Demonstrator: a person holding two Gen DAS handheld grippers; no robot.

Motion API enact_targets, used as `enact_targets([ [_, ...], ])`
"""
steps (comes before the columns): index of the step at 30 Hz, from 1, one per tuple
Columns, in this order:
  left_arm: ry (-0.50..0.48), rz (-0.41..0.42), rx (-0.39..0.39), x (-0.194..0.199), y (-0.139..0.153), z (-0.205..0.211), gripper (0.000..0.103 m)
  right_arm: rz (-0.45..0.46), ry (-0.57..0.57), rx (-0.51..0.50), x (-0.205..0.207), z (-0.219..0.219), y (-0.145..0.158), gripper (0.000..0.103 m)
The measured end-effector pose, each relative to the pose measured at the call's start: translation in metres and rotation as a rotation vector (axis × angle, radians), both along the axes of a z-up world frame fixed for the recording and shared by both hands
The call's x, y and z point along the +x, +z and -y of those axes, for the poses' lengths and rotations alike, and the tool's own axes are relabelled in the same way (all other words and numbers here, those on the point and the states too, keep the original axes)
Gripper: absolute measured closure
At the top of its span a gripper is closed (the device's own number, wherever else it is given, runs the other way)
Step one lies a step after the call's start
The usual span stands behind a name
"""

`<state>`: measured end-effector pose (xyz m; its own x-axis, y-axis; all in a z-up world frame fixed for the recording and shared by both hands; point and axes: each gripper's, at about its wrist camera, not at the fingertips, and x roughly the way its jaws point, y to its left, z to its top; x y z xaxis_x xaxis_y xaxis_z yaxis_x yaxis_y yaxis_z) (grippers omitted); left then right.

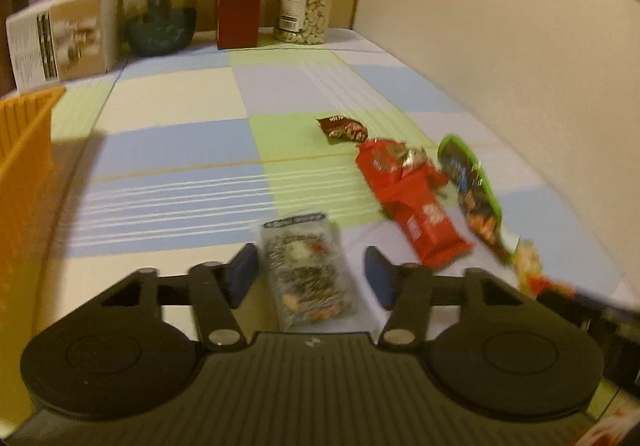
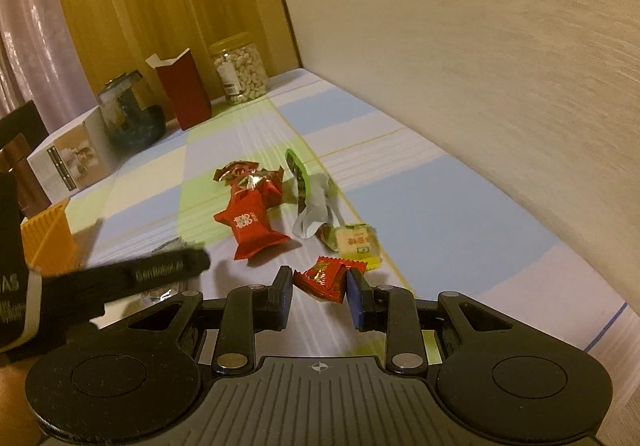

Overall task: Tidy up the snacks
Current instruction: 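Close the left gripper on the clear cracker bag, then carry the cracker bag and red packet into the orange tray with both grippers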

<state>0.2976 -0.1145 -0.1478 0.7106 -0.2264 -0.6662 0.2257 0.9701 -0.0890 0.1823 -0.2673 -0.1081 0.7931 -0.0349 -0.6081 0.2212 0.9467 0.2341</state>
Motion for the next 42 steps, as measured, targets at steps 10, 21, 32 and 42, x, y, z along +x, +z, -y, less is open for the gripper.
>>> enact_targets([
  [10, -0.045, -0.017, 0.054, -0.037, 0.003, -0.023, 0.069, 0.006, 0.042, -0.005, 0.002, -0.011, -0.001, 0.074],
  [21, 0.004, -0.016, -0.003, -0.097, 0.042, -0.067, 0.069, 0.059, 0.137, -0.044, -0.028, -0.043, 0.016, 0.074],
  [32, 0.089, 0.029, -0.003, -0.153, 0.082, -0.121, 0.069, 0.086, 0.239, -0.039, -0.07, -0.095, 0.036, 0.074],
  [42, 0.166, 0.075, 0.011, -0.168, 0.111, -0.174, 0.069, 0.129, 0.374, -0.043, -0.071, -0.155, 0.057, 0.074],
])
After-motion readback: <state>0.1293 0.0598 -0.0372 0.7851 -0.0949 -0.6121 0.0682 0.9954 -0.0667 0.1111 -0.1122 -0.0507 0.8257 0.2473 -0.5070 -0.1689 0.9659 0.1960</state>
